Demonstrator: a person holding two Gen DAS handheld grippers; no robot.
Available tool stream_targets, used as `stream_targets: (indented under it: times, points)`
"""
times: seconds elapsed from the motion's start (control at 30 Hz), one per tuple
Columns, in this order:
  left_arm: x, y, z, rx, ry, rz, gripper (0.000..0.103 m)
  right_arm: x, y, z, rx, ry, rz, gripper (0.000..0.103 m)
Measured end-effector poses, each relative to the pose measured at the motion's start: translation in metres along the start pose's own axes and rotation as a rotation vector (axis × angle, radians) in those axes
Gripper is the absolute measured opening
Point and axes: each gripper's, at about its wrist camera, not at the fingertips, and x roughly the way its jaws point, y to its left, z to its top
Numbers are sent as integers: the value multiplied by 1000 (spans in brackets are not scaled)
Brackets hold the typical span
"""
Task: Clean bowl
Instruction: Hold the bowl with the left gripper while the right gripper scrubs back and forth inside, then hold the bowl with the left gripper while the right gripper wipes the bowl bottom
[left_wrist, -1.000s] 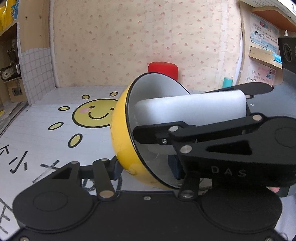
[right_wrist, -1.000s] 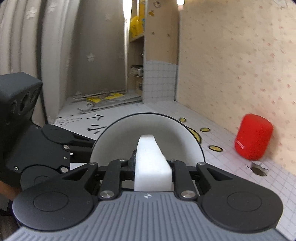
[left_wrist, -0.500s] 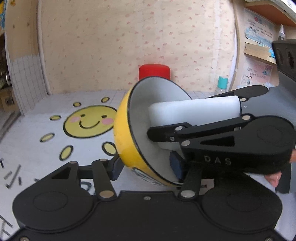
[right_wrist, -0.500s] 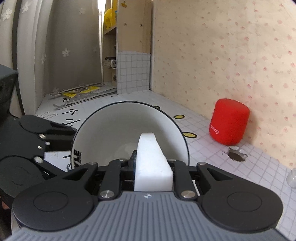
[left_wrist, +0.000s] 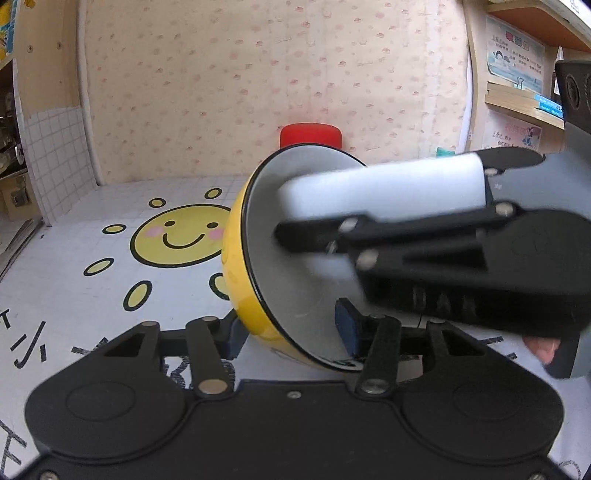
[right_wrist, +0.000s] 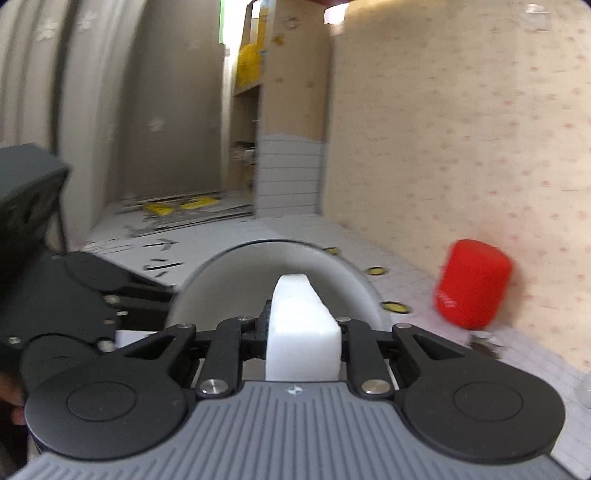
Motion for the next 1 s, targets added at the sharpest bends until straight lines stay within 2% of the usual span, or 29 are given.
stream_targets:
  times: [0.17, 0.27, 0.4, 0.47, 0.53, 0.67, 0.87, 1.0]
  points:
    - [-1, -1, -1, -2, -1, 2, 52, 1, -5, 2, 30, 47, 37, 21]
    - [-1, -2, -1, -4, -1, 2, 52, 2, -10, 1, 20, 91, -20, 21]
    - [-1, -4, -1, 1, -4, 10, 52, -2, -12, 5, 44, 16, -64, 21]
    - [-2, -5, -1, 2, -5, 13, 52, -5, -10, 6, 58, -38, -50, 21]
    - [-2, -5, -1, 1, -5, 15, 52, -4, -6, 7, 50, -46, -14, 21]
    - [-2, -5, -1, 2, -6, 18, 52, 3, 3, 4, 5, 10, 35, 22]
    - [-1, -5, -1, 9, -6, 23, 53, 6, -8, 3, 63, 57, 28, 21]
    - [-3, -4, -1, 22, -4, 28, 56, 4, -8, 2, 60, 58, 39, 21]
